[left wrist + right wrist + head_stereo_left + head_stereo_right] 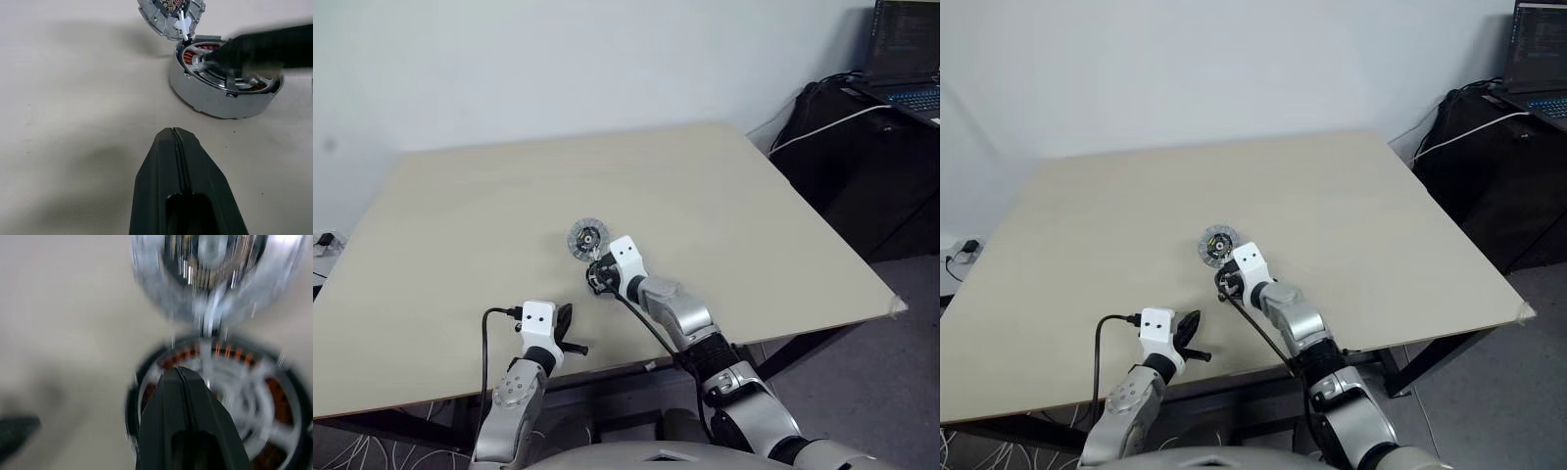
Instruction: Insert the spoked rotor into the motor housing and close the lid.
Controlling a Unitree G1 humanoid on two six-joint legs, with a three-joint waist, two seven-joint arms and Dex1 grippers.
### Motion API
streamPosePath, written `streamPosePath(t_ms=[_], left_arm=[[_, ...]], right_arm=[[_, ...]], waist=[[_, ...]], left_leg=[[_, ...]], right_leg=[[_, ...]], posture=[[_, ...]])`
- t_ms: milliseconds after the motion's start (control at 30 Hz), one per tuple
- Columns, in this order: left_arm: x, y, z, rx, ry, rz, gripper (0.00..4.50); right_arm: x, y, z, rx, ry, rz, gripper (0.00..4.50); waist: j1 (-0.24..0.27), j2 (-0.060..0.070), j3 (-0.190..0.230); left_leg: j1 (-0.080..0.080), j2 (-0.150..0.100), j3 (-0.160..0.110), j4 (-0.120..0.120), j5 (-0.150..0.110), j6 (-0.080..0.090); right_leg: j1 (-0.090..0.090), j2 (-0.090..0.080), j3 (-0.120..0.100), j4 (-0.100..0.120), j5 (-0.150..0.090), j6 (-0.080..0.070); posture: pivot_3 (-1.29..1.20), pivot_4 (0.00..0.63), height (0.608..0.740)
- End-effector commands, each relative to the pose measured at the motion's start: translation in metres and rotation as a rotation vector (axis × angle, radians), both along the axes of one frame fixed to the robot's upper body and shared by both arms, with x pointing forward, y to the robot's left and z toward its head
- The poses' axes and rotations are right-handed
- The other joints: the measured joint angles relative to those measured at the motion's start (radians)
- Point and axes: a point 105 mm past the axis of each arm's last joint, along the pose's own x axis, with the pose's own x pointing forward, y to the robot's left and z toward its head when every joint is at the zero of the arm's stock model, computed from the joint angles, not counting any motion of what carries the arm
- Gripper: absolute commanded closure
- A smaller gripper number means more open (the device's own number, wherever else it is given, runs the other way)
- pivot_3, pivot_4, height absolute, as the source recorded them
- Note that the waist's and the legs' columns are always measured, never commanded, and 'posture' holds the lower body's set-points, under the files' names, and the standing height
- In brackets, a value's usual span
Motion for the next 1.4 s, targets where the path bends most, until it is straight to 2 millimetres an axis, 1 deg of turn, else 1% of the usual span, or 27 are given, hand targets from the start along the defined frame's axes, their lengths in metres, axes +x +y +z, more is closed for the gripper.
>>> streamPosePath(t_ms=[33,100,200,267,300,367,467,500,533,567,733,800,933,1033,1167,1267,1367,1400], left_arm=[[0.007,0.000,0.016,-0.012,-0.064,0.007,4.50],[0.007,0.000,0.016,-0.014,-0.065,0.007,4.50],[0.007,-0.001,0.016,-0.016,-0.064,0.005,4.50],[0.007,-0.002,0.016,-0.017,-0.063,0.003,4.50],[0.007,-0.002,0.016,-0.018,-0.062,0.002,4.50],[0.007,-0.003,0.016,-0.020,-0.062,0.000,4.50],[0.008,-0.004,0.015,-0.024,-0.061,-0.002,4.50],[0.008,-0.004,0.015,-0.025,-0.060,-0.003,4.50],[0.008,-0.005,0.015,-0.027,-0.060,-0.003,4.50],[0.008,-0.005,0.015,-0.029,-0.059,-0.004,4.50],[0.007,-0.006,0.014,-0.035,-0.058,-0.003,4.50],[0.007,-0.006,0.014,-0.037,-0.058,-0.001,4.50],[0.007,-0.007,0.014,-0.039,-0.057,0.001,4.50],[0.006,-0.006,0.013,-0.038,-0.057,0.006,4.50],[0.006,-0.006,0.013,-0.039,-0.057,0.008,4.50],[0.007,-0.007,0.013,-0.040,-0.057,0.003,4.50],[0.007,-0.008,0.013,-0.044,-0.056,-0.002,4.50],[0.007,-0.008,0.013,-0.044,-0.056,-0.002,4.50]], right_arm=[[0.000,0.000,0.001,-0.008,0.004,0.003,4.49],[0.002,0.002,0.012,0.019,-0.037,0.017,4.49],[0.006,0.003,0.042,0.067,-0.135,0.056,4.49],[0.006,0.000,0.057,0.084,-0.163,0.070,4.49],[0.005,-0.002,0.062,0.081,-0.170,0.074,4.49],[0.004,-0.011,0.064,0.032,-0.158,0.078,4.49],[-0.003,-0.023,0.058,-0.080,-0.131,0.141,3.93],[-0.005,-0.026,0.055,-0.114,-0.124,0.162,3.57],[-0.008,-0.029,0.052,-0.152,-0.108,0.187,3.34],[-0.011,-0.033,0.048,-0.194,-0.097,0.219,2.95],[-0.016,-0.040,0.039,-0.280,-0.055,0.278,1.37],[-0.015,-0.039,0.037,-0.288,-0.045,0.282,1.37],[-0.008,-0.034,0.042,-0.282,-0.070,0.279,1.37],[-0.007,-0.023,0.059,-0.275,-0.230,0.380,1.37],[-0.011,-0.022,0.068,-0.309,-0.330,0.511,1.37],[-0.023,-0.024,0.068,-0.382,-0.389,0.706,2.02],[-0.032,-0.030,0.059,-0.504,-0.414,0.881,2.92],[-0.033,-0.031,0.056,-0.529,-0.415,0.915,3.29]], waist=[[0.000,0.000,0.000],[0.000,0.000,0.000],[0.001,-0.001,0.000],[0.001,-0.001,0.000],[0.001,-0.001,0.000],[0.002,-0.001,0.000],[0.008,-0.001,0.000],[0.009,-0.001,0.000],[0.010,-0.001,0.000],[0.010,-0.001,0.000],[0.010,-0.002,0.000],[0.010,-0.002,0.001],[0.011,-0.003,0.001],[0.012,-0.003,0.001],[0.011,-0.004,0.001],[0.011,-0.004,0.001],[0.011,-0.004,0.001],[0.011,-0.004,0.001]], left_leg=[[0.000,0.000,0.000,0.000,0.000,0.000],[0.001,0.000,0.000,0.000,0.000,0.000],[0.000,0.000,0.000,0.000,0.000,0.000],[-0.001,0.000,0.000,0.000,0.000,0.000],[-0.001,0.000,0.000,0.000,0.000,0.000],[-0.001,0.000,0.000,0.000,0.000,0.000],[-0.001,0.000,0.000,0.001,0.000,0.000],[-0.001,0.000,0.000,0.001,0.000,0.000],[-0.001,0.000,0.000,0.001,0.000,0.000],[-0.001,0.000,0.000,0.001,0.000,0.000],[-0.001,0.000,0.000,0.001,0.000,0.000],[-0.001,0.000,0.000,0.001,0.000,0.000],[-0.001,0.000,0.000,0.001,0.000,0.000],[-0.001,0.000,0.000,0.002,0.000,0.000],[-0.001,0.000,0.000,0.001,0.000,0.000],[-0.001,0.000,0.000,0.002,0.000,0.000],[-0.001,0.000,0.000,0.002,0.000,0.000],[-0.001,0.000,0.000,0.002,0.000,0.000]], right_leg=[[0.000,0.000,0.000,0.000,0.000,0.000],[0.001,0.000,0.000,0.000,0.000,0.000],[0.000,0.000,0.000,0.000,0.000,0.000],[-0.001,0.000,0.000,0.000,0.000,0.000],[-0.001,0.000,0.000,0.000,0.000,0.000],[-0.001,0.000,0.000,0.000,0.000,0.000],[0.000,0.000,0.000,0.000,0.000,0.000],[0.000,0.000,0.000,0.000,0.000,0.000],[0.000,-0.001,0.000,0.000,0.000,0.000],[0.000,-0.001,-0.001,0.000,0.000,0.000],[0.000,0.000,-0.001,0.000,0.000,0.000],[0.000,0.000,-0.001,0.000,0.000,0.001],[0.000,-0.001,-0.001,0.000,0.000,0.001],[0.000,-0.001,-0.001,-0.001,0.000,0.001],[0.001,-0.001,-0.001,-0.002,0.000,0.001],[0.001,-0.001,-0.002,-0.002,0.000,0.001],[0.002,-0.001,-0.002,-0.002,-0.001,0.003],[0.001,-0.001,-0.002,-0.002,-0.001,0.003]], posture=[[0.00,0.000,0.740],[0.00,0.000,0.740],[0.00,0.000,0.740],[0.00,0.000,0.740],[0.00,0.000,0.740],[0.00,0.000,0.740],[0.00,0.000,0.740],[0.00,0.000,0.740],[0.00,0.000,0.740],[0.00,0.000,0.740],[0.00,0.000,0.740],[0.00,0.000,0.740],[0.00,0.000,0.740],[0.00,0.000,0.740],[0.00,0.000,0.740],[0.00,0.000,0.740],[0.00,0.000,0.740],[0.00,0.000,0.740]])
